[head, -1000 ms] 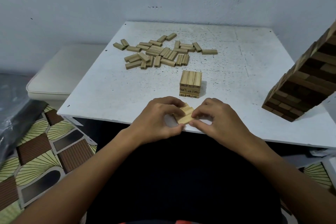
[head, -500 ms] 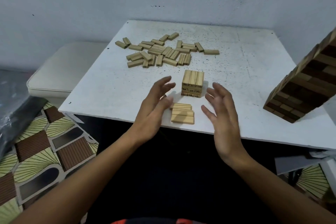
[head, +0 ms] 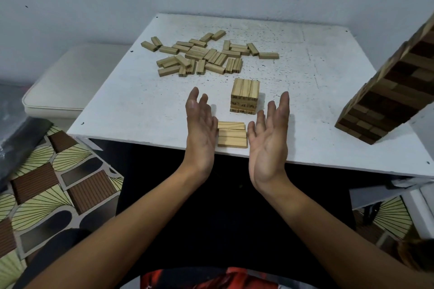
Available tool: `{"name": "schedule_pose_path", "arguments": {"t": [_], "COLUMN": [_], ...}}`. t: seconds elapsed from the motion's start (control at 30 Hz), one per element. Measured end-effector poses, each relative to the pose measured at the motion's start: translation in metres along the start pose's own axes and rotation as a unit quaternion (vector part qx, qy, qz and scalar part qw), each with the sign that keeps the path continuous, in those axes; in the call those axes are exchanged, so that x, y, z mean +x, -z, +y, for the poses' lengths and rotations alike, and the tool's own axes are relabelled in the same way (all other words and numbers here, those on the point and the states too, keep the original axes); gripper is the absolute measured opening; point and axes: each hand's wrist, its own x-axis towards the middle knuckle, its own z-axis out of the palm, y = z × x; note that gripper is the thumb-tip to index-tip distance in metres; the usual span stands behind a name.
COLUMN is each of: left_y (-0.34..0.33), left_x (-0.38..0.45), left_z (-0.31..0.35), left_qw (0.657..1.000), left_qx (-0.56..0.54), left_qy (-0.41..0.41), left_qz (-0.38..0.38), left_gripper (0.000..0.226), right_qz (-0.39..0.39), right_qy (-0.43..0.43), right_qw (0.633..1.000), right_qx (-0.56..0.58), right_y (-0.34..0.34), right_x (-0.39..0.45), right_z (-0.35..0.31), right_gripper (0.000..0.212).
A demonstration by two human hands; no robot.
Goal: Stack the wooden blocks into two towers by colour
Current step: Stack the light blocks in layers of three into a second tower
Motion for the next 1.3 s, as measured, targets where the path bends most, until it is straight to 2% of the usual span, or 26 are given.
{"name": "schedule_pose_path", "arguments": {"t": [0.17, 0.3, 0.4, 0.47, 0.53, 0.6, 0.7, 0.8, 0.87, 0.97, 1.07, 1.3], "left_y": [-0.002, -0.001, 0.000, 0.003, 0.011, 0.024, 0.044, 0.057, 0.062, 0.065, 0.066, 0.067], "left_x": [0.000, 0.000, 0.000, 0.000, 0.000, 0.007, 0.022, 0.030, 0.033, 0.038, 0.041, 0.040], "left_z": [-0.005, -0.006, -0.005, -0.003, 0.000, 0.004, 0.013, 0.022, 0.025, 0.025, 0.023, 0.023], "left_qw": [1.000, 1.000, 0.999, 0.997, 0.986, 0.966, 0.914, 0.843, 0.814, 0.797, 0.786, 0.790], "left_qx": [0.003, 0.018, 0.026, 0.070, 0.160, 0.241, 0.373, 0.487, 0.521, 0.531, 0.537, 0.535], "left_qy": [0.001, -0.005, -0.003, -0.007, -0.039, -0.080, -0.101, -0.103, -0.103, -0.121, -0.136, -0.134], "left_qz": [-0.001, -0.013, -0.019, -0.025, -0.034, -0.056, -0.125, -0.205, -0.236, -0.263, -0.273, -0.269], "left_gripper": [0.049, 0.047, 0.055, 0.053, 0.051, 0.050, 0.044, 0.047, 0.053, 0.060, 0.058, 0.061], "right_qz": [0.007, 0.006, 0.019, 0.040, 0.056, 0.038, -0.048, -0.147, -0.193, -0.228, -0.252, -0.276], "right_qy": [0.003, 0.011, 0.000, 0.002, 0.038, 0.074, 0.097, 0.087, 0.085, 0.053, 0.040, 0.047], "right_qw": [1.000, 1.000, 1.000, 0.999, 0.995, 0.980, 0.937, 0.879, 0.846, 0.812, 0.785, 0.774], "right_qx": [0.015, 0.016, 0.024, 0.003, -0.072, -0.178, -0.333, -0.446, -0.490, -0.534, -0.564, -0.567], "right_y": [-0.006, -0.009, -0.007, -0.002, 0.006, 0.016, 0.031, 0.041, 0.045, 0.048, 0.050, 0.054], "right_x": [-0.002, -0.003, -0.003, -0.003, -0.001, 0.005, 0.015, 0.023, 0.028, 0.035, 0.040, 0.045], "right_z": [0.004, 0.009, 0.010, 0.010, 0.007, 0.004, -0.002, -0.008, -0.013, -0.024, -0.029, -0.027], "right_gripper": [0.055, 0.061, 0.060, 0.053, 0.038, 0.031, 0.026, 0.030, 0.038, 0.050, 0.061, 0.066]}}
